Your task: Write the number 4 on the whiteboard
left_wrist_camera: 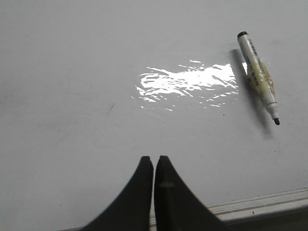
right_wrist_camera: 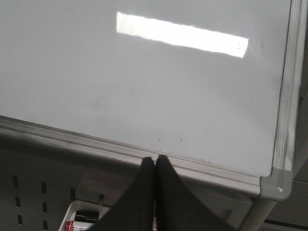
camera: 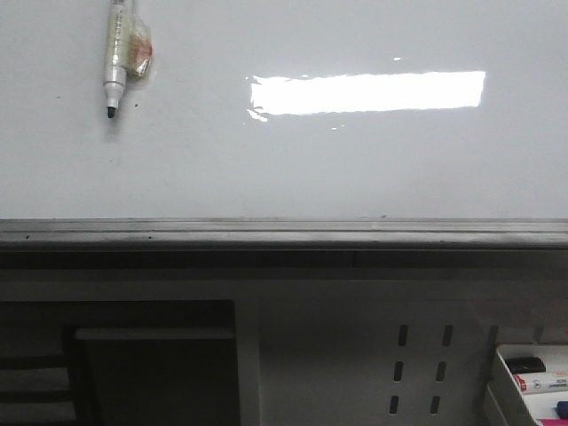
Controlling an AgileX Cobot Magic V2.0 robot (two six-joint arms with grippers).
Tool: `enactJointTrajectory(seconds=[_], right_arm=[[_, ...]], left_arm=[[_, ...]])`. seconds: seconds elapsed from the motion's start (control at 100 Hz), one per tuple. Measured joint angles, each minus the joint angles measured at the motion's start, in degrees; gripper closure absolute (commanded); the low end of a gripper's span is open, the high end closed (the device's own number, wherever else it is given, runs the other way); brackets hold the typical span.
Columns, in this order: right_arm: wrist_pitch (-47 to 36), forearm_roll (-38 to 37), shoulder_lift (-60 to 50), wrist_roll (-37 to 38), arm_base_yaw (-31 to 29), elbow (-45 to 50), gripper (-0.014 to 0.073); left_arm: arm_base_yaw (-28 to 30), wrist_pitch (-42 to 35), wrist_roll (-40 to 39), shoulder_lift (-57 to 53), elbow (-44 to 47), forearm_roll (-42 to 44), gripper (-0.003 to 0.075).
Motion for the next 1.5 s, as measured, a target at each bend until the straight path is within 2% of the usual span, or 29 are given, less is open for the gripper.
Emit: enactJointTrajectory(seconds=[1.05,1.27,1.5], right_arm=[[-0.27,0.51,0.0,0.11,0.0,0.0,0.0659],[-4.17,10.55,0.0,0.11,0.0,0.0,0.0659],[-6.83,23.47,0.0,-0.01,0.0,0.0,0.0659]], left_arm=[[0.0,0.0,0.0,0.0,0.0,-1.24,0.0741],[0.0,-0.22,0.0,0.0,0.0,-6.3,0.0741],[0.0,-1.91,-0.12,0.0,0.0,-19.24,0.0741]])
